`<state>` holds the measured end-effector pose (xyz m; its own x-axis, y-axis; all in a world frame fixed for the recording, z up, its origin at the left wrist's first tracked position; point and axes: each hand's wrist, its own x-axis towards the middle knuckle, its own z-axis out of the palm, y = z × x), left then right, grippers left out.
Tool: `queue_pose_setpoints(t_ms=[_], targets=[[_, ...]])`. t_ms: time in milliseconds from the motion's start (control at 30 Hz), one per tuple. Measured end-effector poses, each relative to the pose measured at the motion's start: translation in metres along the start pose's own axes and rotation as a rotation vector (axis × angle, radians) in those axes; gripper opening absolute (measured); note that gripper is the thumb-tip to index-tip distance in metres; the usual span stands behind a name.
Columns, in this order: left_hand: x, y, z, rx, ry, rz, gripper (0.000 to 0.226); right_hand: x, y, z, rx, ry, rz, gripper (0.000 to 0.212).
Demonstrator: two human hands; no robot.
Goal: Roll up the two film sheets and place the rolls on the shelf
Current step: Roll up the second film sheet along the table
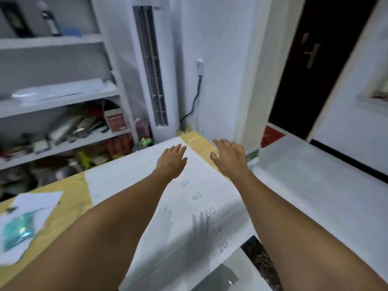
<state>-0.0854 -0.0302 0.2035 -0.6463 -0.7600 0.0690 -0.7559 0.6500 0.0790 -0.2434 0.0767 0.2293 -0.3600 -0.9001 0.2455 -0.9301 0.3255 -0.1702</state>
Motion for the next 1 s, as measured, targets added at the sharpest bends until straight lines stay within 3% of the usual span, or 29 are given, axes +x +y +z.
queue_pose_setpoints(t_ms=[233,633,1000], targets=[[-0.037,-0.078,0.029,0.017,-0.06,-0.272,0.051,0.024,-0.06,0.062,0.061,-0.12,-0.319,0.049],[-0.045,-0.132,0.131,-0.098,-0.109,-0.431,0.052,0.073,-0.081,0.151,0.013,-0.24,-0.496,0.049],[-0.042,-0.126,0.202,-0.153,-0.221,-0.564,0.054,0.103,-0.065,0.218,0.04,-0.399,-0.606,0.049]])
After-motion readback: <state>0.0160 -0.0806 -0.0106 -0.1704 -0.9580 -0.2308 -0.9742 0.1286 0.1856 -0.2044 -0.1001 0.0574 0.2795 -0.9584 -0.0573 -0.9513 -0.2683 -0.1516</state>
